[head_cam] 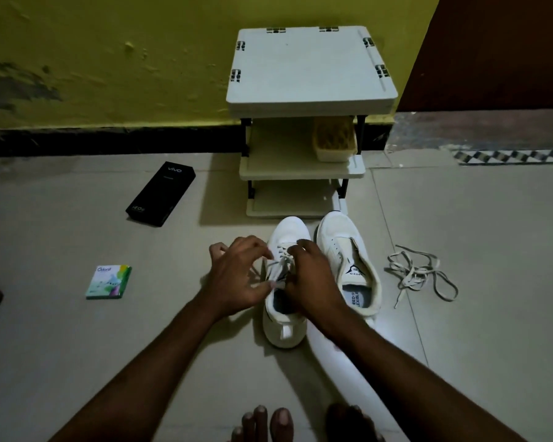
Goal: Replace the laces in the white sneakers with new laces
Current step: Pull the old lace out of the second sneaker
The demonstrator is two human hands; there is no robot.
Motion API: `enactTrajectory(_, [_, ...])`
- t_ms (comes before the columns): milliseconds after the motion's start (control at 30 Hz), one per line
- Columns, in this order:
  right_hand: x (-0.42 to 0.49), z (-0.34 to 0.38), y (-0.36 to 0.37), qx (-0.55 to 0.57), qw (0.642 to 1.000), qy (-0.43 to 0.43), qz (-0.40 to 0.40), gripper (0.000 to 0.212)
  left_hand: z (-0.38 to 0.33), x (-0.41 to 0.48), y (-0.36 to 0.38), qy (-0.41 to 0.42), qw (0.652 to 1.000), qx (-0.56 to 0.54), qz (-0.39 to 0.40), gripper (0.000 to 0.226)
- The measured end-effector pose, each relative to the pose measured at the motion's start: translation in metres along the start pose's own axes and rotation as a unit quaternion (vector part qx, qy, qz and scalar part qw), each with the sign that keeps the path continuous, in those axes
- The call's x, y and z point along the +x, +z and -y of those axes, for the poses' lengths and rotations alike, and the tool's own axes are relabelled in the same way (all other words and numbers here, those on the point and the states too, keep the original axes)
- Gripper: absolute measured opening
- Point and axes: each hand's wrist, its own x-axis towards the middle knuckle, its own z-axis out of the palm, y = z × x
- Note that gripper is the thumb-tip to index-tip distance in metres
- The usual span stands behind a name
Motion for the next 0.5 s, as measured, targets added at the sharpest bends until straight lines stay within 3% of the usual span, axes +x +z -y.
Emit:
enactTrajectory(67, [0.014, 0.0, -0.007, -0.049, 0.998, -0.029, 0.031, 0.036, -0.003, -0.001, 0.015, 0.013, 0.999, 0.025, 0.014, 0.069])
enactTrajectory(133, [0.024, 0.001, -0.011, -0.101, 0.991, -0.067, 0.048, 0.027, -0.004, -0.001, 0.029, -0.024, 0.999, -0.014, 0.032, 0.082])
enactTrajectory(233, [0.036, 0.007, -0.017, -0.179, 0.977, -0.105, 0.058, 0.021, -0.003, -0.009, 0.047, -0.104, 0.988, -0.099, 0.052, 0.082])
enactTrajectory(333, [0.045, 0.008, -0.016, -0.236, 0.962, -0.124, 0.061, 0.022, -0.009, -0.016, 0.061, -0.128, 0.98, -0.153, 0.023, 0.073])
enactTrajectory(500, [0.045, 0.004, -0.012, -0.288, 0.943, -0.156, 0.064, 0.025, -0.025, -0.019, 0.067, -0.137, 0.986, -0.091, 0.004, 0.071])
